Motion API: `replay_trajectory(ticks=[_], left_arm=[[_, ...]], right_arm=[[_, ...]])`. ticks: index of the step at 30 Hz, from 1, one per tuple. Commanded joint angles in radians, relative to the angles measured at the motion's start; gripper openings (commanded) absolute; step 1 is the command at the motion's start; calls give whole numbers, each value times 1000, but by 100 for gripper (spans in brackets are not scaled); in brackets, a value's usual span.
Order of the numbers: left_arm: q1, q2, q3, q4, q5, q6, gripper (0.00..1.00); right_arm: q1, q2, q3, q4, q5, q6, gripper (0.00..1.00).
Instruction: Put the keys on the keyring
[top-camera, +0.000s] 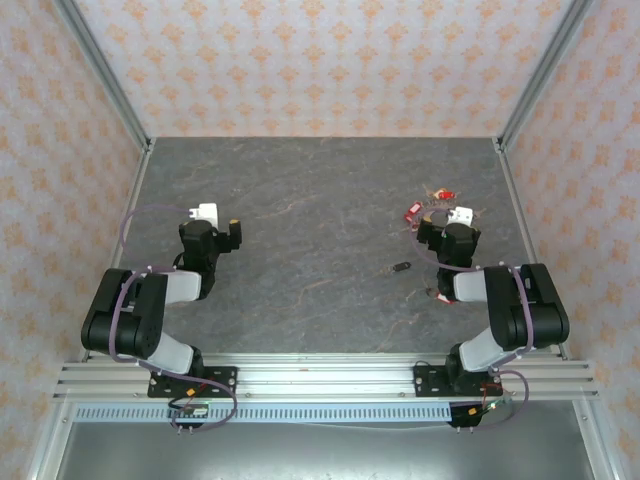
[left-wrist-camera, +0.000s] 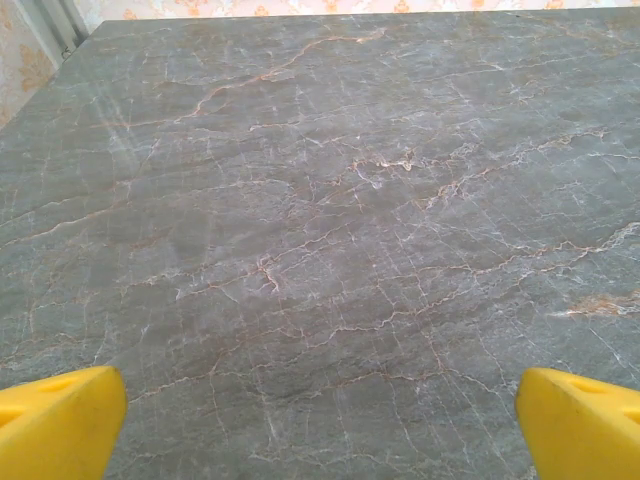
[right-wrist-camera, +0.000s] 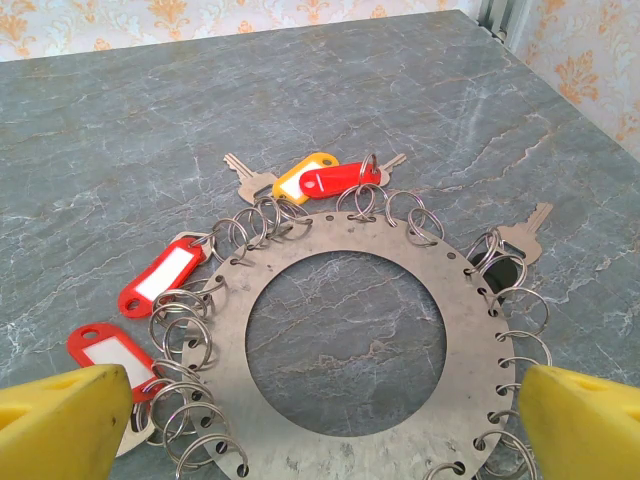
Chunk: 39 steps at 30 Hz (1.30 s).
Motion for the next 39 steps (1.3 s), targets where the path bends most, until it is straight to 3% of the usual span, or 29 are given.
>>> replay_trajectory(ticks=[1,39], left_arm=[[-2,-3,25,-2,-25,-3,100],[-1,-3,25,0,-24,-2,100]], right_arm=[[-3,-3,15,7,2,13,99],[-3,-12,-4,34,15,17,99]])
